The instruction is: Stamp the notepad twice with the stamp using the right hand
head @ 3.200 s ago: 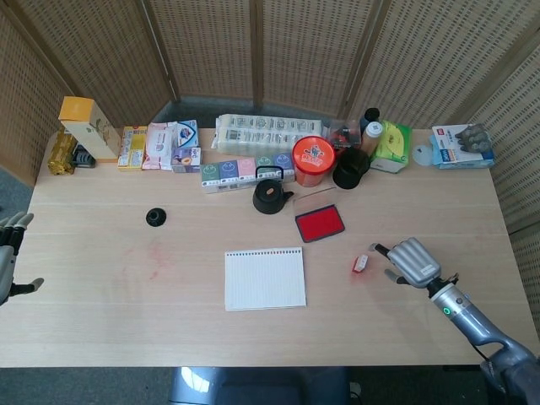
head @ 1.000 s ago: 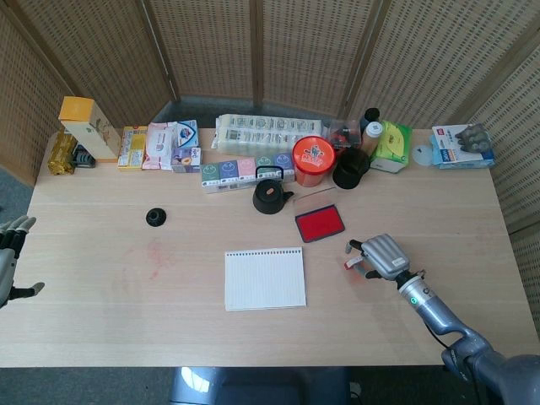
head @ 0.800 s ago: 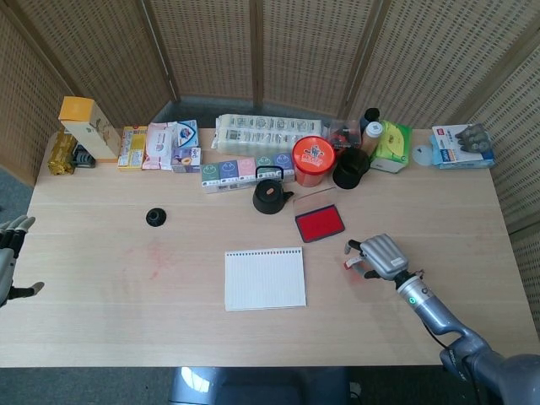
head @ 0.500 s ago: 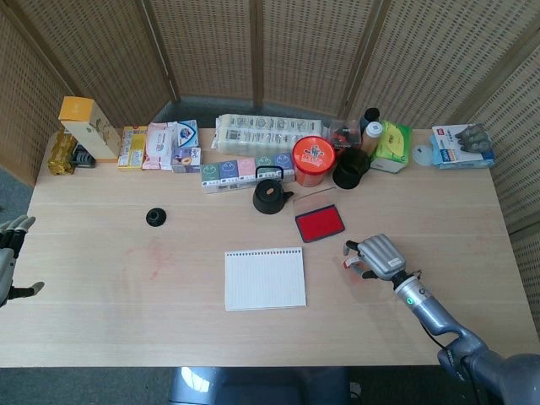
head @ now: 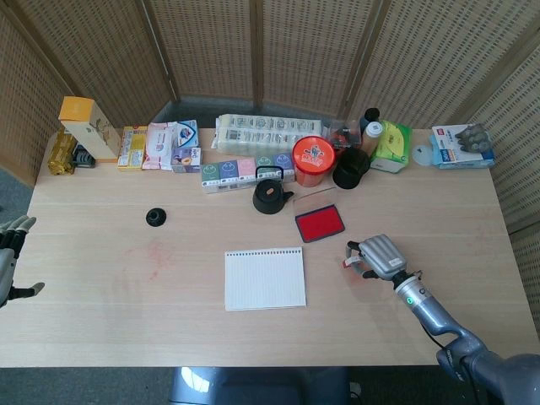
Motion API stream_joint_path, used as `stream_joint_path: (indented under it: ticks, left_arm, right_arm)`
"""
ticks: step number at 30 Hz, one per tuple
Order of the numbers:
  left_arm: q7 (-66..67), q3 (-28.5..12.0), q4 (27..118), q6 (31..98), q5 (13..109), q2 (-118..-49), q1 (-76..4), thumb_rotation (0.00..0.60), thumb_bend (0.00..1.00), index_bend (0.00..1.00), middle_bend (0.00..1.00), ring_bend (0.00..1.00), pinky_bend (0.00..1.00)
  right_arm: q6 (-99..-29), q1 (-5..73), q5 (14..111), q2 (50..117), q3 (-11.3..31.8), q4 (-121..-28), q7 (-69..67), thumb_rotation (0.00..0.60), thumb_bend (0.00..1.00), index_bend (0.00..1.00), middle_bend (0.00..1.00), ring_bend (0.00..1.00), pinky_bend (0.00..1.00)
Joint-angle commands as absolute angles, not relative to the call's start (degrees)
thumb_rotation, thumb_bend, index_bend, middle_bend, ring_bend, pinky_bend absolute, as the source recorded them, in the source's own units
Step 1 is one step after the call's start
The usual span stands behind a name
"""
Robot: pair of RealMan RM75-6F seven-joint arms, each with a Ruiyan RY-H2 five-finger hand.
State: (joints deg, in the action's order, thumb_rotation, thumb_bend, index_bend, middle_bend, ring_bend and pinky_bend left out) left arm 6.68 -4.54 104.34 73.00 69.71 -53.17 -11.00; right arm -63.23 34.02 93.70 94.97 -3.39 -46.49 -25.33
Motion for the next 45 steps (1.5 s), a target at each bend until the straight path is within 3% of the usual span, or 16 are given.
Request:
stream_joint_path:
  ticks: [1, 16, 27, 38, 45]
  left_arm:
    - [6.7, -4.5, 104.4, 73.0, 69.7, -53.2, -11.0, 0.6, 0.0, 0.0, 0.0, 0.04, 0.11]
    - [7.2, -4.4, 104.5, 72.6, 69.4, -53.2, -11.2, 0.6, 0.0, 0.0, 0.0, 0.04, 0.11]
    - [6.5, -4.5, 104.5, 72.1, 69.3, -53.0, -11.4, 0.6, 0.0, 0.0, 0.0, 0.04, 0.11]
    - [5.9, -4.7, 103.6, 69.6, 67.9, -52.9, -12.5, 0.6, 0.0, 0.0, 0.0, 0.04, 0.11]
    - [5.7, -4.8, 103.2, 68.7, 67.0, -52.9, -12.9, 0.6, 0.0, 0.0, 0.0, 0.04, 0.11]
  right_arm:
    - [-63.2, 34.1, 93.7, 94.8, -3.3, -46.7, -25.3, 0.6, 0.44, 0.49, 0.94, 1.0, 1.0]
    - [-64.6, 36.9, 93.9, 91.4, -0.4, -53.8, -18.5, 0.6, 0.46, 0.54, 0.95, 1.0, 1.0]
    - [-52.9, 45.8, 86.6, 91.3, 7.7, -60.9, -2.9, 0.6, 0.46, 0.56, 0.95, 1.0, 1.0]
    - [-45.3, 51.1, 78.9, 97.7, 11.5, -55.8, 8.3, 0.6, 0.47, 0.57, 0.95, 1.0, 1.0]
    - [-45.1, 51.9, 76.8, 101.0, 11.9, -51.1, 10.3, 0.6, 0.47, 0.57, 0.95, 1.0, 1.0]
